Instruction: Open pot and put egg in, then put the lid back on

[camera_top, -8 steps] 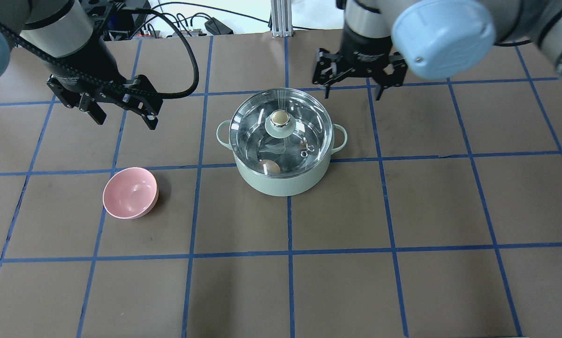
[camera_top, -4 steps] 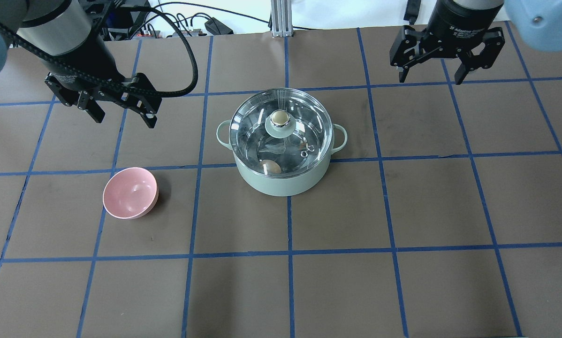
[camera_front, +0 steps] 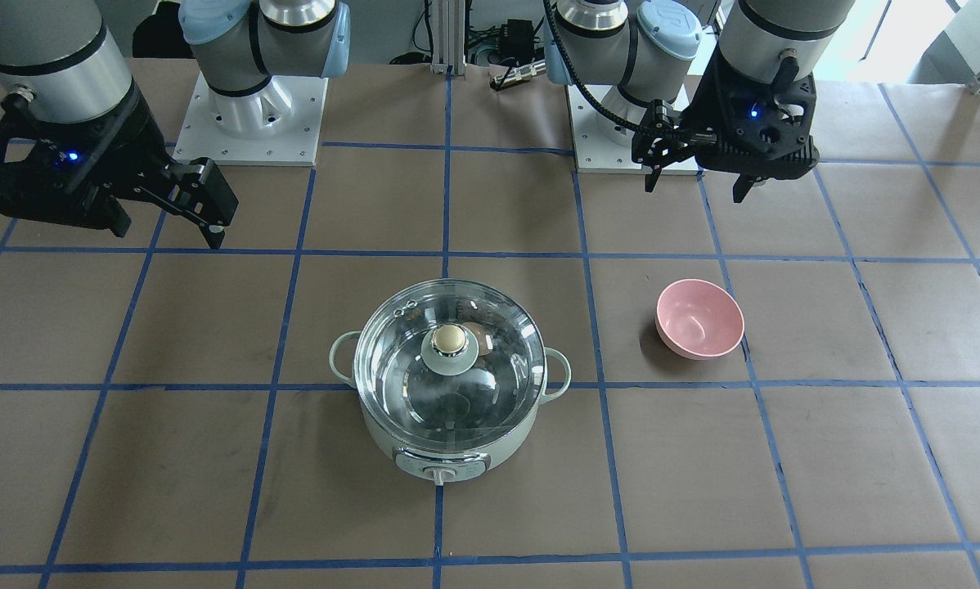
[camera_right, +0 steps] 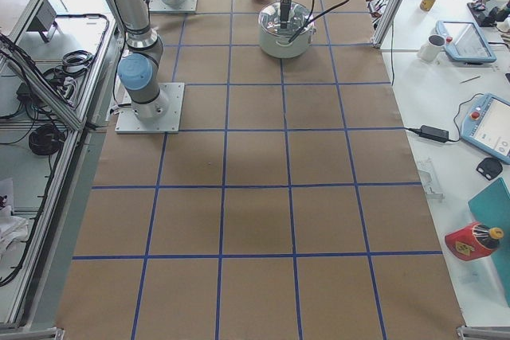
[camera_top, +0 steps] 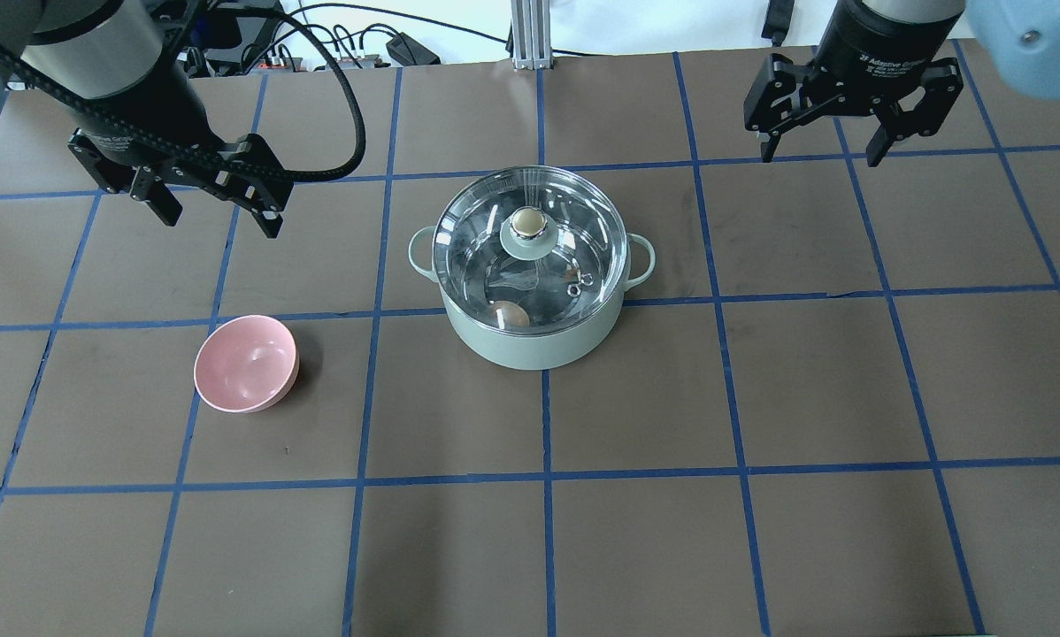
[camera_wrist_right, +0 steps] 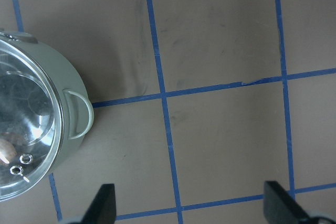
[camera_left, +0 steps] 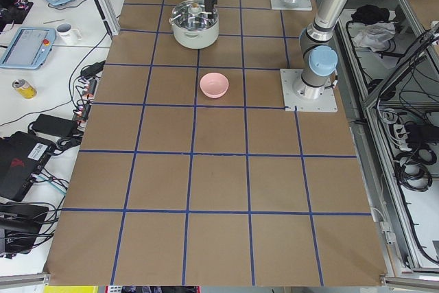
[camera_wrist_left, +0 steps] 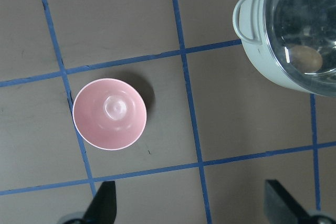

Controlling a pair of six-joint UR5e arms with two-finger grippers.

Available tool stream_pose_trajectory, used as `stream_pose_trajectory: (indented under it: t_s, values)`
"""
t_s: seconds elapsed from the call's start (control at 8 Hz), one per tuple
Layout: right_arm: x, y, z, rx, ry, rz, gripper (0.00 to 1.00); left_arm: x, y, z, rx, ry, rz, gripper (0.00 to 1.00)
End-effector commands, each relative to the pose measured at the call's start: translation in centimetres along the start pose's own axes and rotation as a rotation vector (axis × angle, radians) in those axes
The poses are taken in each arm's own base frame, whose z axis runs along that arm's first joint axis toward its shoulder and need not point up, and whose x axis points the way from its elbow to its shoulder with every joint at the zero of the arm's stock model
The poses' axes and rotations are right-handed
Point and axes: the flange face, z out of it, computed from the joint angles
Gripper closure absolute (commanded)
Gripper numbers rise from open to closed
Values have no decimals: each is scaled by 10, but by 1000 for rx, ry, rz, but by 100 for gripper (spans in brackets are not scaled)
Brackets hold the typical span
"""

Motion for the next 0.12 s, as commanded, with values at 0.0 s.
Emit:
stream_pose_trajectory:
  t_s: [0.0]
  values:
    - [1, 1, 1, -4, 2, -1, 0, -2, 0, -6, 8, -23, -5, 0]
